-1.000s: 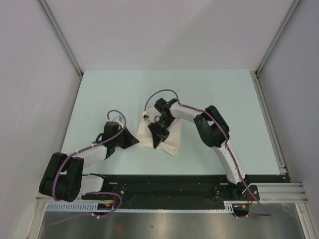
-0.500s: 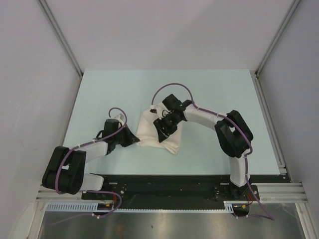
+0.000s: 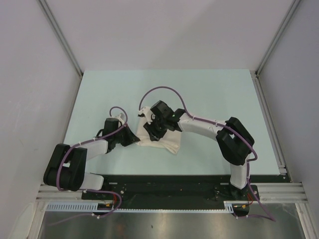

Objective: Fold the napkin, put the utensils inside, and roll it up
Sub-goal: Roll the napkin with the utensil

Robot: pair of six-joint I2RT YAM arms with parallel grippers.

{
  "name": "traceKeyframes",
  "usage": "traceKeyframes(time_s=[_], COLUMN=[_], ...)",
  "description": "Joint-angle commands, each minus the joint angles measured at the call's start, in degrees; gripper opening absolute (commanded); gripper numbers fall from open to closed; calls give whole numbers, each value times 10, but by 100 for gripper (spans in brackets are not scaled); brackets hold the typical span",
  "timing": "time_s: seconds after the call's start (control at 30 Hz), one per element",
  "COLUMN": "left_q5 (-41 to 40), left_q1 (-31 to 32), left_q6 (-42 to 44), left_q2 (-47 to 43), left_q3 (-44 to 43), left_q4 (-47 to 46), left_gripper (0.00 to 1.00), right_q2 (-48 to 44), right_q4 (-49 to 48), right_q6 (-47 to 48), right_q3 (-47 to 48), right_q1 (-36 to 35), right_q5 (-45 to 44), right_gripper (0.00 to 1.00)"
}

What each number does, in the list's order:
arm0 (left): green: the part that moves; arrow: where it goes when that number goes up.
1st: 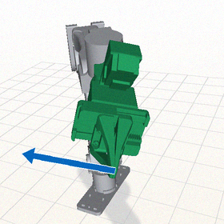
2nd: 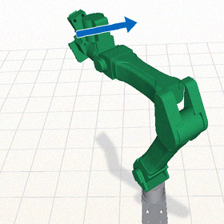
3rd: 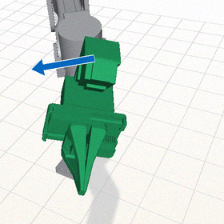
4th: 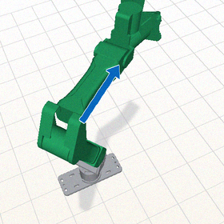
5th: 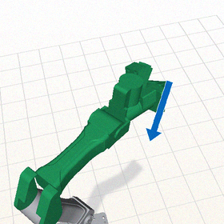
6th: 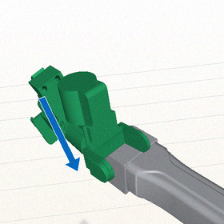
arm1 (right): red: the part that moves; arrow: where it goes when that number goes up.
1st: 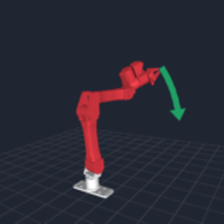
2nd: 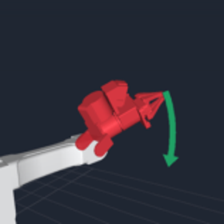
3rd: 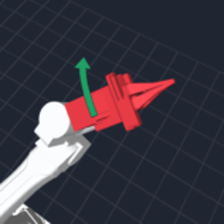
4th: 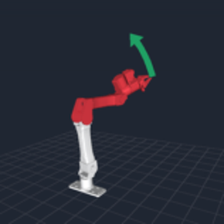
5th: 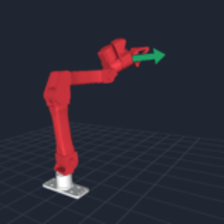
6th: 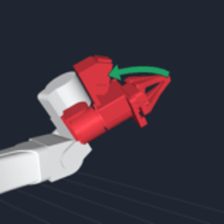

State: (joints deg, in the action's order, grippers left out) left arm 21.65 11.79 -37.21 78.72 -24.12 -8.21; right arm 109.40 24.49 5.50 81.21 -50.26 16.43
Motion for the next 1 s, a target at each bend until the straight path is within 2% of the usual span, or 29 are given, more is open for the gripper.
traceKeyframes(time_s=[0.0, 0.33, 0.73, 0.87, 0.97], left_q5=[-13, -16, -15, 8, 19], left_q1=[-8, -12, -14, -15, -15], left_q6=[27, 35, 45, 45, 44], left_q2=[16, 21, 23, 27, 22], left_q3=[-13, -24, -30, -27, -27], left_q4=[28, 42, 46, 29, 10], left_gripper=[1, 0, 0, 1, 14], right_q2=[-10, 29, 65, 80, 92], right_q4=[-37, -24, -20, -22, -22], right_q6=[-15, -37, -42, -42, -43], right_q3=[-3, 0, 13, 14, 15], right_q1=[-11, -12, 11, 22, 27], right_q5=[-11, 53, 33, 33, 32], right_gripper=[35, 31, 31, 31, 31])
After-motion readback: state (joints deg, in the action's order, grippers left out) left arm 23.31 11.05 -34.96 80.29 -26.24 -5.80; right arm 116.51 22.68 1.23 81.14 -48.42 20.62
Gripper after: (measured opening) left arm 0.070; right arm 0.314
